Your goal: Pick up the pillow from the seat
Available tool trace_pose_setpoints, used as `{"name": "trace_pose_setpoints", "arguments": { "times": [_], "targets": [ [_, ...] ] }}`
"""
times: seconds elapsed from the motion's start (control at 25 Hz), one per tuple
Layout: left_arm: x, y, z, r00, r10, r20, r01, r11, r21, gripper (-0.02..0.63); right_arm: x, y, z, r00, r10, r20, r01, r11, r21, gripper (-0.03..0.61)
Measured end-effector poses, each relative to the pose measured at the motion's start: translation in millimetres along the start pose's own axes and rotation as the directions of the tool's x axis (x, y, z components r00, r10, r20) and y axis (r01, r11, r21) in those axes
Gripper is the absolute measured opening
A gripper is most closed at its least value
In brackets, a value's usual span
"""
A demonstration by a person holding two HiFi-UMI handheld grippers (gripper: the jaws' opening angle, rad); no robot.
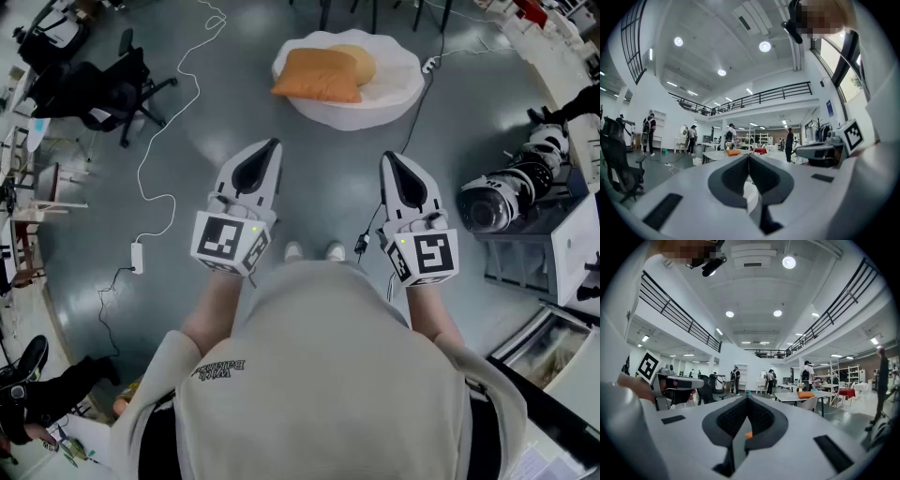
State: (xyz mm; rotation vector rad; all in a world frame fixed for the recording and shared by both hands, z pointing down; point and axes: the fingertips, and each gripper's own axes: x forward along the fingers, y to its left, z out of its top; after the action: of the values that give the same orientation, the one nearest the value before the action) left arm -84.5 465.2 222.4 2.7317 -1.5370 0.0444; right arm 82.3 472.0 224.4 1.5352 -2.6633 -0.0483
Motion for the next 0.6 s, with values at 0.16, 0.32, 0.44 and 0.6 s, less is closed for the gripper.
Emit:
{"name": "trace_pose_setpoints", "arguments": {
  "times": [0.16,0.32,0.44,0.6],
  "targets": [
    [-2.0,-6.1,12.1,0.999,0.0,0.04,-0.003,0.998,0.07,0.011,1.4,-2.3,1.6,1.0,-0.011,0.009,0.011,1.0,-0.013,0.009],
    [0.5,-8.3,12.4,0.999,-0.01,0.041,0.007,0.998,0.058,0.011,3.5,-3.1,-0.2,1.0,-0.016,0.011,0.016,0.999,-0.033,0.009],
    [3.2,-8.8,8.1,0.999,-0.014,0.031,0.012,0.999,0.045,0.011,4.3,-3.7,1.0,1.0,-0.011,0.023,0.012,0.999,-0.034,0.009],
    [7.3,-10.3,4.4,1.0,-0.018,0.019,0.017,0.999,0.039,0.011,3.5,-10.3,2.0,0.999,-0.026,0.03,0.027,0.999,-0.022,0.009]
  ]
}}
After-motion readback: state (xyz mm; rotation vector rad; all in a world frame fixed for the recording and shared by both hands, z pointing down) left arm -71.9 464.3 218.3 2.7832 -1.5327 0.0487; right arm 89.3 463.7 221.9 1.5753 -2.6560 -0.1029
